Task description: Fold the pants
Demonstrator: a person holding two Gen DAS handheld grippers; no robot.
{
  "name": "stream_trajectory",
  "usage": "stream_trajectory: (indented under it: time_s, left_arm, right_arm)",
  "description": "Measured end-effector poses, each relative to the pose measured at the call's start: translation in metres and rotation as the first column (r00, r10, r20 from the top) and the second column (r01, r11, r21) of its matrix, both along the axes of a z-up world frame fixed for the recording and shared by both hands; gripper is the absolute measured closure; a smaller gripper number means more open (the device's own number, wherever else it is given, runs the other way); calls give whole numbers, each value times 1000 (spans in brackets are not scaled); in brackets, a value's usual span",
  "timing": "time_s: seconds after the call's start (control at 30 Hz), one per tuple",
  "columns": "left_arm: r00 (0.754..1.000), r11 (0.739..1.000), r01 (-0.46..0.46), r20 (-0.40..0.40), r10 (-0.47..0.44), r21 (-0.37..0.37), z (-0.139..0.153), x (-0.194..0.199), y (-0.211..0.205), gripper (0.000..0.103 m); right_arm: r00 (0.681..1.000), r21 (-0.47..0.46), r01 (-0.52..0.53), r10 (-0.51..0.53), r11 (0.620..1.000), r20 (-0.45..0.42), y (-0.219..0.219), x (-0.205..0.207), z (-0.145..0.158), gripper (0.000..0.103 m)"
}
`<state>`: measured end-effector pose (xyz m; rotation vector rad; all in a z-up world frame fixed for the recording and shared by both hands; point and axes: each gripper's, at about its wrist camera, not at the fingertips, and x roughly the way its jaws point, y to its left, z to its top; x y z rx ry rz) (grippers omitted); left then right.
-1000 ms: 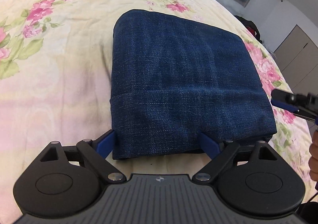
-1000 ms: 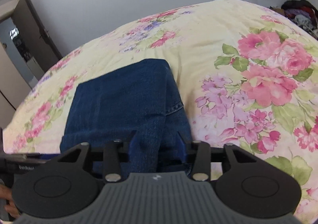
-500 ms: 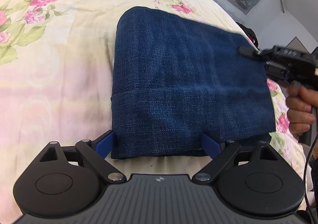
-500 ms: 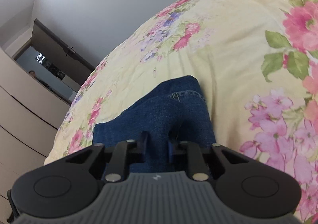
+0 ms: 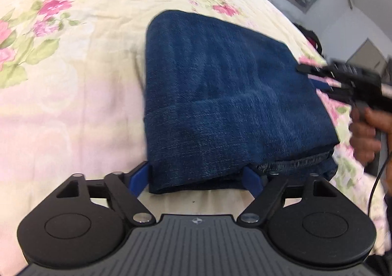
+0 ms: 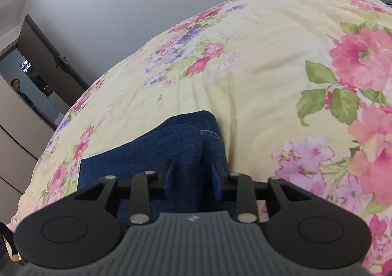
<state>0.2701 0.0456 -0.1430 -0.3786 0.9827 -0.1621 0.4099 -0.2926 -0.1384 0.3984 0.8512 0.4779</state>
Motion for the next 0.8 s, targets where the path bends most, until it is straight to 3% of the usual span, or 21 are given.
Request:
stream_trajectory:
  time_s: [0.1,0.2,0.3,0.4,0.5,0.63,0.8]
  left_arm:
    - [999,995,-40,25,43,-87,6,-2,19,11]
    - [999,995,-41,26,44,-93,8,6,23,13]
    - [999,994,-34,13,36,-101,7,4,17,16]
    - [1000,998,5,-9,-6,-68,4,-1,12,16]
    - [1000,998,20,9,-19,-53,10,-9,16,16]
    - [998,989,-53,10,55,-136,10,-12,47,16]
    - [994,964,-105,-21,103,-245,-11,-8,64,16]
  right_arm:
    - [998,11,-24,23,1000,58,-9,-24,19,64]
    - [986,3,-94,93,996,138,-2,-50,39,64]
    - [958,-75,-214,224,974,178,28,-69,48,64]
    - [933,-235,-284,325,930,156,61,-81,37,66]
    - [935,-356,-316,353,879,43,72,-88,7,65]
    - [935,-332,-337,356,881,-3,61,-87,11,65]
    - [904,-338,-370,419,865,84,76,-82,43,63]
